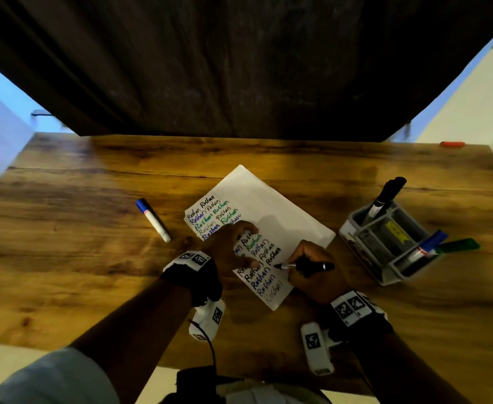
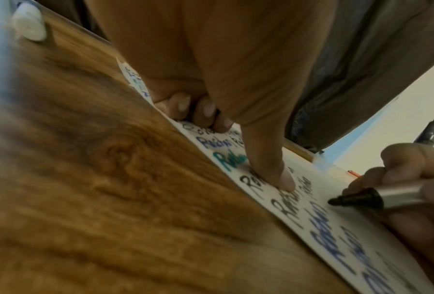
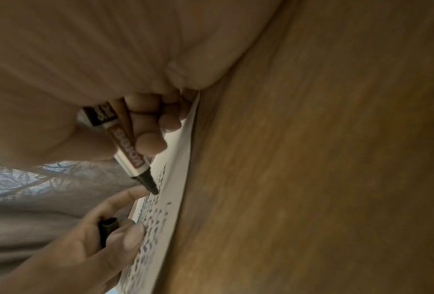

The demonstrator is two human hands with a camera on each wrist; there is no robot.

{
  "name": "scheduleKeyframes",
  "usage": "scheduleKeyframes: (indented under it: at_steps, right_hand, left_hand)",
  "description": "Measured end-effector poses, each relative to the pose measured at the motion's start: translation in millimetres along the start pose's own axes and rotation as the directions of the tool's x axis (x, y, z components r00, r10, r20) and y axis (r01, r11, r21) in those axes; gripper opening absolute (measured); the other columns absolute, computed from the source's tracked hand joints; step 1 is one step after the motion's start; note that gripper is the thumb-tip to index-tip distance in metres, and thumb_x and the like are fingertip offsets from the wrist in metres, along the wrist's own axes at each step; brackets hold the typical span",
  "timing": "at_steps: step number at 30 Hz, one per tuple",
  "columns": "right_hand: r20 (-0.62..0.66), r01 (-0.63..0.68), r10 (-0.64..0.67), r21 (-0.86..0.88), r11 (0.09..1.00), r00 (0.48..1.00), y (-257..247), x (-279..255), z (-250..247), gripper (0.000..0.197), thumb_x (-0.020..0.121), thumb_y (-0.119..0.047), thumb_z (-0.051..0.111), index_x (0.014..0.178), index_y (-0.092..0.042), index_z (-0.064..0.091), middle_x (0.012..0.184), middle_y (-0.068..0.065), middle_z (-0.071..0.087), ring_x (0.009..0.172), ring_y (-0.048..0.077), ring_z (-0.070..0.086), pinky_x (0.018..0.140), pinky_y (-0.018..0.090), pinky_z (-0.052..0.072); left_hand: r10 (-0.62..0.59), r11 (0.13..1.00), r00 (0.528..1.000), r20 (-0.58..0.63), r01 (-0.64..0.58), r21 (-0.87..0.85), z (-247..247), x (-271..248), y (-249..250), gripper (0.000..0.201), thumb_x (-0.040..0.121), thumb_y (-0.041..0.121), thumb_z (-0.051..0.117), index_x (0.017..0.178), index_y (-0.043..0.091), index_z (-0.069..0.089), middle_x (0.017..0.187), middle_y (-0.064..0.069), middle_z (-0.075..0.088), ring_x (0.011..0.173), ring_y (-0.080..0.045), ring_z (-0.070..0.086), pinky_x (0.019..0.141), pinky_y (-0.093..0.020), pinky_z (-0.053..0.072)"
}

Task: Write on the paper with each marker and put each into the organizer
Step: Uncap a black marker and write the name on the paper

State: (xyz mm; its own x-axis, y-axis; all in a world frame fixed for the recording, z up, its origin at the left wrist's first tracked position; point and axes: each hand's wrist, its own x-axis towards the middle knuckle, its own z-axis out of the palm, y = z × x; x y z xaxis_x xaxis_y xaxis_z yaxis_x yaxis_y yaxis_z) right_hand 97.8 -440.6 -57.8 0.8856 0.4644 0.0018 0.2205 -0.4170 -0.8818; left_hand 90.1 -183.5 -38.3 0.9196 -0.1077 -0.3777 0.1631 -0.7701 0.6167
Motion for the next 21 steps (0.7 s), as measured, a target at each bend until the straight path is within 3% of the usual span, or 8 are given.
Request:
scheduleKeyframes:
  at_steps: [4,6,9,12,14,16,19,21]
  right_hand:
    - [0.027,-0.023,0.023,0.000,1.000,0.999,0,1,0,0.025,0.072,-0.031,0.071,0.084,-0.010,0.064,0.088,-0.003,0.069,0.082,-0.007,0.062,0.071,0.007,0.051]
    - [0.039,-0.025,0.026,-0.007,1.000,0.999,-4,0,-1,0.016,0.074,-0.018,0.076,0.080,-0.020,0.061,0.086,-0.015,0.064,0.082,-0.015,0.059,0.071,0.001,0.046]
    - [0.046,0.007,-0.006,-0.011,1.000,0.999,-11,0,-4,0.030,0.072,-0.016,0.073,0.075,-0.036,0.052,0.080,-0.022,0.057,0.082,-0.018,0.058,0.069,-0.002,0.043]
    - [0.017,0.040,-0.039,-0.024,0.999,0.999,-13,-1,-3,0.013,0.068,-0.017,0.070,0.073,-0.017,0.058,0.073,-0.019,0.054,0.080,-0.016,0.056,0.065,-0.001,0.042]
    - [0.009,0.046,-0.046,-0.035,0.998,0.999,-12,-1,-2,0.015,0.067,-0.017,0.070,0.075,-0.008,0.060,0.074,-0.021,0.053,0.081,-0.020,0.055,0.067,-0.003,0.040]
    - [-0.005,0.051,-0.052,-0.042,0.998,0.999,-10,-1,-1,0.019,0.068,-0.019,0.071,0.078,-0.005,0.062,0.078,-0.020,0.057,0.082,-0.019,0.057,0.069,-0.003,0.041]
    - [-0.002,0.072,-0.072,-0.039,0.997,0.997,-9,1,0,0.024,0.070,-0.024,0.072,0.081,-0.004,0.065,0.086,-0.007,0.066,0.078,-0.003,0.058,0.073,0.003,0.047]
    - [-0.004,0.070,-0.070,-0.022,0.997,0.998,-7,1,0,0.024,0.071,-0.026,0.072,0.082,-0.006,0.064,0.087,-0.010,0.064,0.081,-0.006,0.057,0.075,-0.001,0.044]
  left_hand:
    - [0.008,1.000,1.000,-0.003,-0.008,0.029,0,2,-2,0.073,0.063,0.051,0.084,0.123,0.043,0.043,0.124,0.005,0.055,0.109,-0.015,0.055,0.094,-0.042,0.053]
    - [0.004,1.000,1.000,-0.006,-0.004,0.018,1,4,-3,0.073,0.063,0.050,0.084,0.123,0.043,0.043,0.125,0.005,0.056,0.110,-0.015,0.056,0.094,-0.041,0.053]
    - [0.001,1.000,1.000,-0.003,-0.001,0.018,1,4,-3,0.073,0.063,0.050,0.084,0.123,0.044,0.043,0.126,0.005,0.056,0.112,-0.015,0.056,0.095,-0.040,0.052]
    - [-0.008,1.000,1.000,0.000,0.008,0.024,2,4,-3,0.073,0.062,0.051,0.084,0.122,0.045,0.043,0.125,0.005,0.056,0.111,-0.015,0.056,0.095,-0.041,0.052]
    - [-0.010,1.000,1.000,0.001,0.010,0.024,2,4,-3,0.073,0.062,0.053,0.083,0.122,0.046,0.043,0.126,0.005,0.055,0.112,-0.016,0.055,0.095,-0.042,0.052]
    - [-0.015,1.000,1.000,0.006,0.015,0.016,2,4,-3,0.072,0.062,0.052,0.083,0.122,0.046,0.043,0.126,0.005,0.055,0.112,-0.016,0.055,0.095,-0.043,0.053]
    - [-0.017,1.000,1.000,0.000,0.017,0.016,2,4,-4,0.071,0.063,0.050,0.084,0.121,0.046,0.043,0.126,0.005,0.055,0.112,-0.016,0.056,0.095,-0.042,0.052]
    - [-0.014,1.000,1.000,-0.003,0.014,0.018,2,4,-3,0.071,0.063,0.052,0.084,0.121,0.046,0.043,0.126,0.006,0.055,0.112,-0.016,0.055,0.096,-0.042,0.052]
